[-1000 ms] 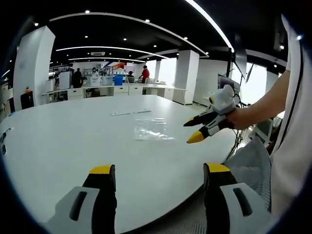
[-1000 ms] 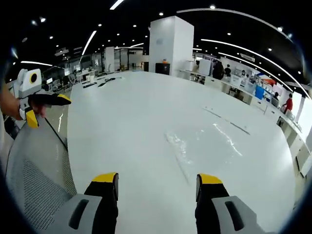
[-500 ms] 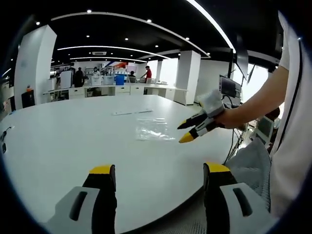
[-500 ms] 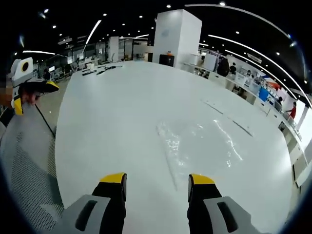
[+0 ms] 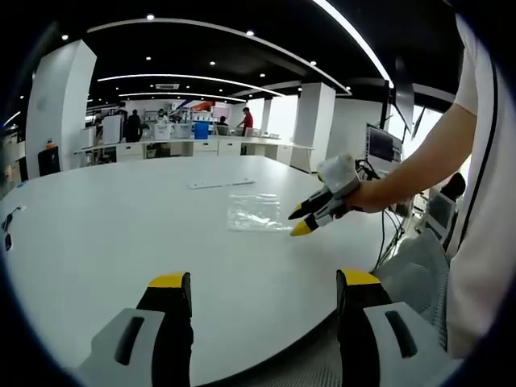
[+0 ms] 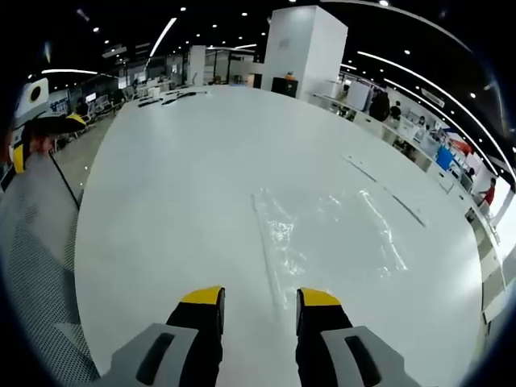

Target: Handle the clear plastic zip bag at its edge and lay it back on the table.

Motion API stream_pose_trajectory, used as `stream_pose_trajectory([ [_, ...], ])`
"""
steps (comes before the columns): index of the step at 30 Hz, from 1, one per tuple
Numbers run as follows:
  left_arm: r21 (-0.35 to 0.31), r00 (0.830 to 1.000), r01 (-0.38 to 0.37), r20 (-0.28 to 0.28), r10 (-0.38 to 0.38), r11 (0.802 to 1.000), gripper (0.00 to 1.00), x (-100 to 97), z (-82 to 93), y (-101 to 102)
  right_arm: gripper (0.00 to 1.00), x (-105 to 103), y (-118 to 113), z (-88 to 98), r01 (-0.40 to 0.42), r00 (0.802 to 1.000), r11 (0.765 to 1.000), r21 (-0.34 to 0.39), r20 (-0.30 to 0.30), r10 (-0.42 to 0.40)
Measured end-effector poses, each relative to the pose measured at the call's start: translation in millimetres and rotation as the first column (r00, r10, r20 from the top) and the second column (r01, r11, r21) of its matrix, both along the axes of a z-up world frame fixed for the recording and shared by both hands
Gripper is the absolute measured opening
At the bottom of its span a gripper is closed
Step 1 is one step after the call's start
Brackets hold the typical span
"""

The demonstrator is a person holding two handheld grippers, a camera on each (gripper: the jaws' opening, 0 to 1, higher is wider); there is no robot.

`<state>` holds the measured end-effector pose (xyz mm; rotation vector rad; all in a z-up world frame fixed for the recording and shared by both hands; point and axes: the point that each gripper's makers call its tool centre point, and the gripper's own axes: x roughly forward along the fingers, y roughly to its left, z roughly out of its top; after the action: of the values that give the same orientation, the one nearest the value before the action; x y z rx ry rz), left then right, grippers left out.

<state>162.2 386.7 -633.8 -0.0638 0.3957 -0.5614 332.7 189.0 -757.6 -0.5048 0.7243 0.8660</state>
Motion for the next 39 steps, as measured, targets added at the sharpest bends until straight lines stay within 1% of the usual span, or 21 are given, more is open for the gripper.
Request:
stream_pose_trajectory([
  [2, -0.001, 1.000, -0.002, -0.002, 0.002, 1.000, 0.72, 0.3, -0.7, 0.9, 0.28, 2.3, -1.0, -2.4, -0.005, 1.000, 1.000, -0.008, -0.002, 0.005],
  [5, 0.000, 1.000, -0.003, -0.004, 0.003, 1.000, 0.72, 0.4, -1.2, 0.9, 0.22, 2.2, -1.0, -4.3, -0.017, 1.000, 1.000, -0.022, -0.012, 0.017],
  [10, 0.003, 1.000, -0.003, -0.009, 0.003, 1.000, 0.72, 0.6, -1.1, -0.2, 0.21, 4.6, -0.5, -4.9, -0.022, 1.000, 0.999, -0.037, -0.020, 0.022],
  [13, 0.003, 1.000, -0.004, -0.013, 0.004, 1.000, 0.72, 0.4, -2.7, 0.5, 0.18, 3.9, 0.1, -5.2, -0.030, 0.999, 0.998, -0.049, -0.029, 0.029],
  [18, 0.001, 1.000, -0.008, -0.017, 0.008, 1.000, 0.72, 1.3, -4.6, 3.0, 0.15, 10.5, -4.4, -12.3, -0.030, 0.999, 0.998, -0.063, -0.043, 0.028],
  [22, 0.003, 1.000, -0.008, -0.019, 0.008, 1.000, 0.72, 1.3, -3.9, 1.5, 0.13, 11.9, -5.3, -16.8, -0.044, 0.998, 0.996, -0.076, -0.052, 0.040],
  [28, 0.003, 1.000, -0.010, -0.023, 0.010, 1.000, 0.72, 1.5, -2.8, -0.3, 0.11, 11.9, -7.2, -22.1, -0.061, 0.997, 0.993, -0.105, -0.058, 0.055],
  [29, 0.003, 1.000, -0.010, -0.023, 0.010, 1.000, 0.72, 1.5, -2.2, -0.9, 0.09, 11.4, -7.7, -23.0, -0.067, 0.996, 0.992, -0.110, -0.058, 0.061],
  [32, 0.003, 1.000, -0.010, -0.024, 0.010, 1.000, 0.72, 1.6, -1.5, -1.5, 0.08, 15.3, -8.2, -24.5, -0.067, 0.996, 0.992, -0.103, -0.061, 0.061],
  [35, 0.003, 1.000, -0.009, -0.025, 0.009, 1.000, 0.72, 1.7, -0.5, -2.6, 0.05, 18.1, -8.9, -25.8, -0.086, 0.995, 0.989, -0.118, -0.052, 0.080],
  [38, 0.002, 1.000, -0.009, -0.024, 0.009, 1.000, 0.72, 1.3, 0.8, -3.2, 0.02, 17.2, -8.4, -26.2, -0.087, 0.995, 0.989, -0.116, -0.060, 0.081],
  [39, 0.002, 1.000, -0.010, -0.024, 0.010, 1.000, 0.72, 1.5, 0.8, -2.8, 0.01, 17.5, -7.7, -26.0, -0.102, 0.994, 0.987, -0.122, -0.054, 0.096],
])
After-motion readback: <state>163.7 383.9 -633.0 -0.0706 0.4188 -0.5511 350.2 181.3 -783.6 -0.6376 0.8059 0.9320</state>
